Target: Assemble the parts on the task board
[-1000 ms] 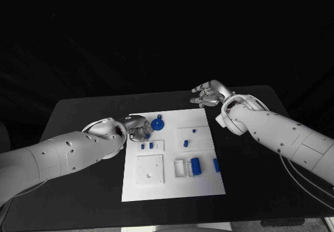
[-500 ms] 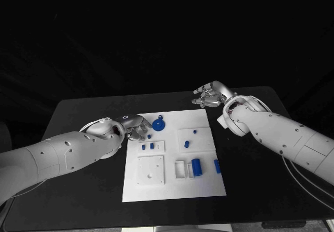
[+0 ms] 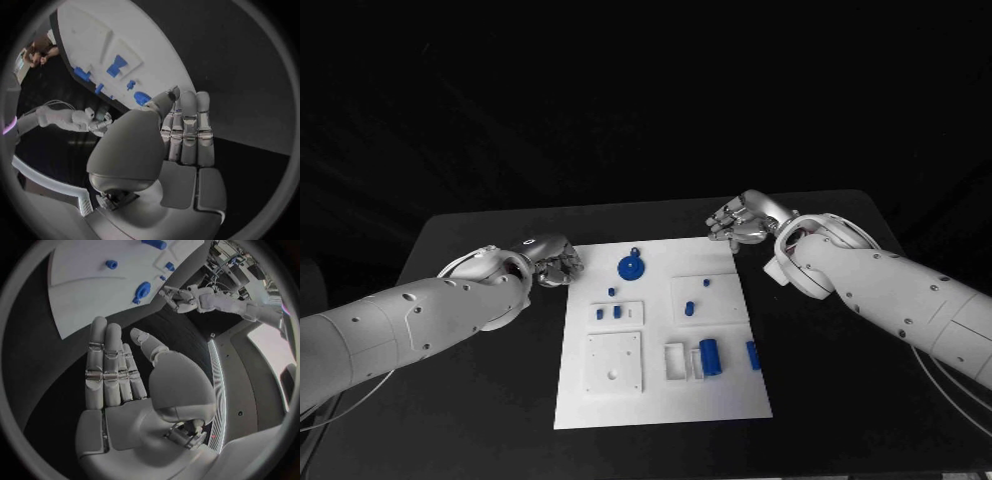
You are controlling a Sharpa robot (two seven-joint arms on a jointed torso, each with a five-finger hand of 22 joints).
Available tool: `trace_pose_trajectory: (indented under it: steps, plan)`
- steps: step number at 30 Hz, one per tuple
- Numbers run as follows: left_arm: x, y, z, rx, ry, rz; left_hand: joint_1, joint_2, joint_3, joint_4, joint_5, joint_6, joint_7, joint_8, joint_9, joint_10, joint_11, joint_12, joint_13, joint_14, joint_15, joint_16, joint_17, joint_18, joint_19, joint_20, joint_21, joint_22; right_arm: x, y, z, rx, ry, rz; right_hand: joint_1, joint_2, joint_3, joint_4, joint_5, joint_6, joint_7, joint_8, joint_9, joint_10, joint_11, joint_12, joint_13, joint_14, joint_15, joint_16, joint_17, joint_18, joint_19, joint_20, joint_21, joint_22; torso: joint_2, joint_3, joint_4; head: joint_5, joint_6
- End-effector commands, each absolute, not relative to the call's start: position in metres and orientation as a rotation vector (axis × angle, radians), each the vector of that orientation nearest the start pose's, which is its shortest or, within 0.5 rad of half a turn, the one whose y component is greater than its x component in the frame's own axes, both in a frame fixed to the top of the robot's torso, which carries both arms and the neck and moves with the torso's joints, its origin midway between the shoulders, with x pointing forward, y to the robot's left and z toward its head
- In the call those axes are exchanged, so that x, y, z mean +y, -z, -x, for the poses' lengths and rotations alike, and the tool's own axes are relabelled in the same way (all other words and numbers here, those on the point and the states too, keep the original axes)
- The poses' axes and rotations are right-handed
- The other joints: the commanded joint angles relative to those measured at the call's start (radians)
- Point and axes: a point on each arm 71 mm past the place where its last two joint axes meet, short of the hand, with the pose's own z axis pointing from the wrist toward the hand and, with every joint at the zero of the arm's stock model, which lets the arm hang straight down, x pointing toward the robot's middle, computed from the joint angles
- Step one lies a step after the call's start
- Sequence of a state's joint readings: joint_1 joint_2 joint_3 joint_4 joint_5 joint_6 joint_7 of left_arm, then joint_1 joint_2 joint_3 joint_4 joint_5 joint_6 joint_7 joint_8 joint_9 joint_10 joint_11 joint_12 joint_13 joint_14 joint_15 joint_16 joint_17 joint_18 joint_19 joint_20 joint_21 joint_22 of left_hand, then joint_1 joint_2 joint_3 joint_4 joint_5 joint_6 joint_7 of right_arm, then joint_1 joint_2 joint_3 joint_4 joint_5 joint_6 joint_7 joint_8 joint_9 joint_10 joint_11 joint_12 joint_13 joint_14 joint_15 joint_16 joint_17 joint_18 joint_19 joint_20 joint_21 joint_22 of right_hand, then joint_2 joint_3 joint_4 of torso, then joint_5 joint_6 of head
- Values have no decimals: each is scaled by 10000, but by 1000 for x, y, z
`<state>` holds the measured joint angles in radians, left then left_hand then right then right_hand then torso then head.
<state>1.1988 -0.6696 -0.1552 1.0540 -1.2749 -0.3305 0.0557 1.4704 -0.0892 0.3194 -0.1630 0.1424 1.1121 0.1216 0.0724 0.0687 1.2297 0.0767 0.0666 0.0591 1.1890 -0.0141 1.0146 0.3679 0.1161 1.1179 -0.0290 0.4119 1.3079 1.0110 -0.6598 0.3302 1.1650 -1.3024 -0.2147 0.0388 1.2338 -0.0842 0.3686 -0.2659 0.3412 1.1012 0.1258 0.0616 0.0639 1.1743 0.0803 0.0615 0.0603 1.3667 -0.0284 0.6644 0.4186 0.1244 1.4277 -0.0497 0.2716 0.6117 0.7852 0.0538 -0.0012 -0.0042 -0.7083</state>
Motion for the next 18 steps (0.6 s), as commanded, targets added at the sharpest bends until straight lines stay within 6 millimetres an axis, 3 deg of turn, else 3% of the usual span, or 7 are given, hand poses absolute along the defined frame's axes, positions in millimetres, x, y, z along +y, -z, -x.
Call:
trace_pose_trajectory:
  steps: [1,6,11,12,17,18]
  plan:
    - [268,234,-549,16841,6846,2990,-108,94,-28,-10,-66,85,-20,-65,1,223,-68,2,-2,-127,-5,-344,-123,-59,-212,-11,-87,193,-220,195,-544,16769,-7462,-286,-189,-37,252,-89,-131,85,-44,1,10,97,-5,-29,-16,113,-11,470,561,166,-22,-16,524,652,-2,0,4,23,103]
    - [275,214,-550,15727,8699,4703,-382,369,-279,56,-63,-74,32,-81,-14,8,-17,-39,-5,21,40,-1475,-470,-198,-256,-10,-682,-168,-214,201,-534,16942,-6299,1631,-192,-107,307,-86,-400,69,-83,8,10,39,-14,-20,-11,242,14,823,1149,207,-51,17,985,1314,11,-16,-3,143,248]
    - [276,202,-546,15078,10125,5764,-563,351,-305,150,-130,-242,109,-94,-26,-498,160,-56,-8,-352,234,-2866,-1006,-282,-646,166,-1429,-685,-207,207,-525,16983,-5423,2886,-194,-215,161,-53,-646,-116,-106,4,-5,-185,30,-29,-13,303,43,872,1309,208,-21,42,1042,1461,-6,-12,4,264,279]
    - [276,199,-545,14977,10441,6030,-664,317,-286,206,-104,-328,131,-113,-37,-707,251,-71,-12,-767,390,-3577,-1306,-358,-996,297,-1800,-934,-205,208,-523,16958,-5241,3126,-186,-235,122,-44,-710,-132,-110,3,-5,-211,34,-29,-13,310,45,873,1333,213,-12,46,1039,1474,1,0,-5,299,292]
    - [273,193,-540,14699,11721,7149,-796,285,-453,390,-62,-662,183,-89,-47,-1214,470,-63,-16,-643,874,-6627,-2471,-423,-1411,789,-3261,-2371,-197,212,-515,16873,-4518,4012,-136,-316,-98,50,-913,-192,-146,4,-6,-315,42,-27,-11,463,48,949,1498,257,166,57,1049,1527,7,-30,-6,330,310]
    - [272,192,-539,14657,11952,7330,-771,327,-554,431,-71,-686,191,-84,-44,-1242,493,-57,-13,-307,941,-7486,-2679,-378,-1385,911,-3567,-2908,-196,214,-513,16871,-4391,4171,-118,-327,-138,80,-935,-191,-147,6,-5,-315,40,-27,-10,486,47,955,1549,267,213,59,1045,1543,11,-36,-1,329,305]
